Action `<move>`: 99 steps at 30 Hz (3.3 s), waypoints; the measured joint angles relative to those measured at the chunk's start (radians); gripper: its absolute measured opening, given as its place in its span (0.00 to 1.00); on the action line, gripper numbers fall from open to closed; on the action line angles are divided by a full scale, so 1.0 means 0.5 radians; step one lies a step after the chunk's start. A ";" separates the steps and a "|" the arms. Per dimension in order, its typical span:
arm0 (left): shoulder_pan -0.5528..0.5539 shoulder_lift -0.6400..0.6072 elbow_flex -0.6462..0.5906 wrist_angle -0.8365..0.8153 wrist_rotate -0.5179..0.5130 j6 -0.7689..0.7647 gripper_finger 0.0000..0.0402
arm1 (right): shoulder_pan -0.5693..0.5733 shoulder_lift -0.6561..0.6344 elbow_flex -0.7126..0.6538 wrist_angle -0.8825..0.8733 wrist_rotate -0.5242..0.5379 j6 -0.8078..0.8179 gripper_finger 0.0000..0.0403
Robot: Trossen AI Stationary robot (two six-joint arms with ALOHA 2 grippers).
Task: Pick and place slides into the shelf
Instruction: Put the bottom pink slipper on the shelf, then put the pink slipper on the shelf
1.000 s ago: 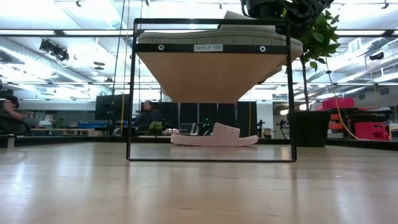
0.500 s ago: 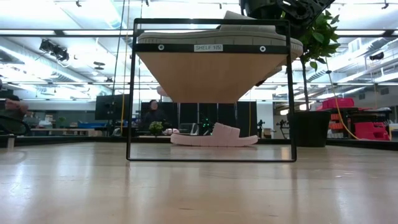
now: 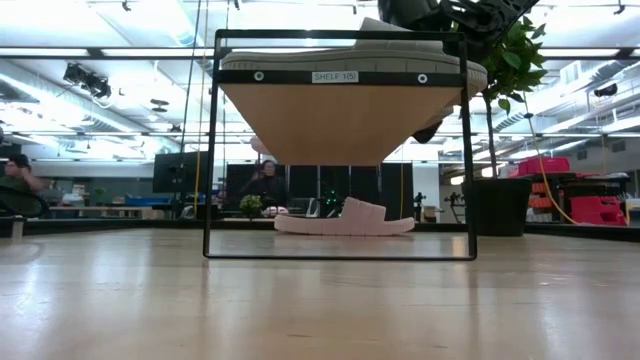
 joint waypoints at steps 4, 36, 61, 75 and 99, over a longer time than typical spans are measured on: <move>0.000 0.000 0.000 -0.012 0.000 0.000 0.08 | 0.001 -0.001 0.000 -0.079 -0.023 0.003 0.37; -0.001 0.000 0.000 -0.021 0.001 0.000 0.06 | 0.014 -0.147 -0.002 -0.583 -0.151 -0.074 0.44; 0.000 0.000 0.000 -0.021 0.000 -0.001 0.08 | 0.011 -0.153 -0.002 -0.730 -0.300 -0.183 0.76; 0.000 0.000 0.000 -0.022 0.000 -0.028 0.06 | -0.038 -0.153 -0.002 -0.777 -0.426 -0.213 0.78; 0.000 -0.005 -0.046 -0.017 0.059 -0.087 0.08 | 0.106 -0.585 -0.002 -1.415 -0.405 -0.269 0.77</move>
